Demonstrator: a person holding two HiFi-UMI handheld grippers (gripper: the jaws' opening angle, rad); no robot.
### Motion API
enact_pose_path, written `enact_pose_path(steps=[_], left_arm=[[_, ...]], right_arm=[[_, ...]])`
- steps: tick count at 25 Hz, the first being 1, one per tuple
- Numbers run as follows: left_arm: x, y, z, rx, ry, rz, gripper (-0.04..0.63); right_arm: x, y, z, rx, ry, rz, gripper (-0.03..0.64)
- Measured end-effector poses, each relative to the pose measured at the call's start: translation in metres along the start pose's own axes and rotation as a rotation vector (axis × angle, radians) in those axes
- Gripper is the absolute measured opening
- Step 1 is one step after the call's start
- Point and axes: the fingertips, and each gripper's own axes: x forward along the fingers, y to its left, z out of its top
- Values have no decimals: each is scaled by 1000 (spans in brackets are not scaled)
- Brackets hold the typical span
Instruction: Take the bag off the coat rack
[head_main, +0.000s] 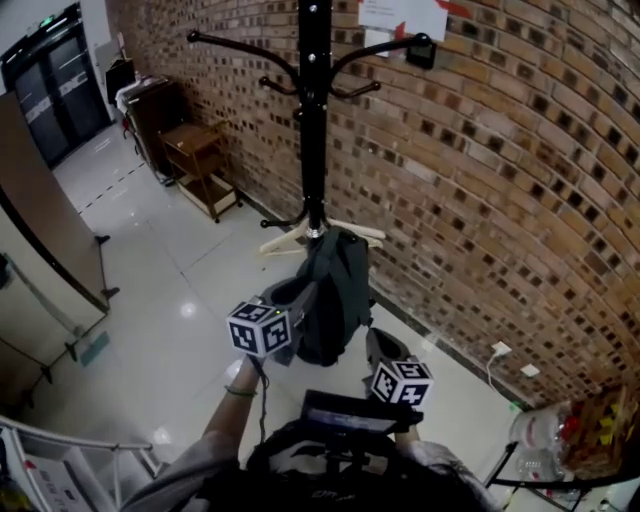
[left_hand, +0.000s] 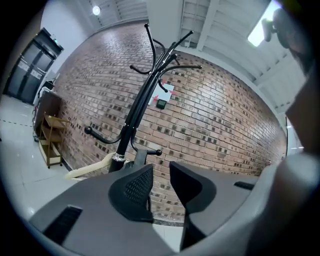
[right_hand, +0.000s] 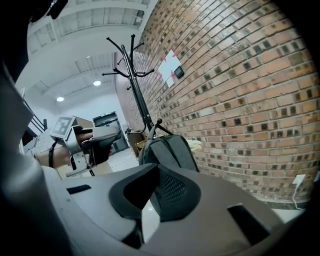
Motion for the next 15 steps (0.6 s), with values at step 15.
enact_pose_path(steps=[15], left_arm=[[95, 61, 2, 29, 195, -87, 129]], right_arm=[[46, -35, 25, -19, 54, -29, -2]])
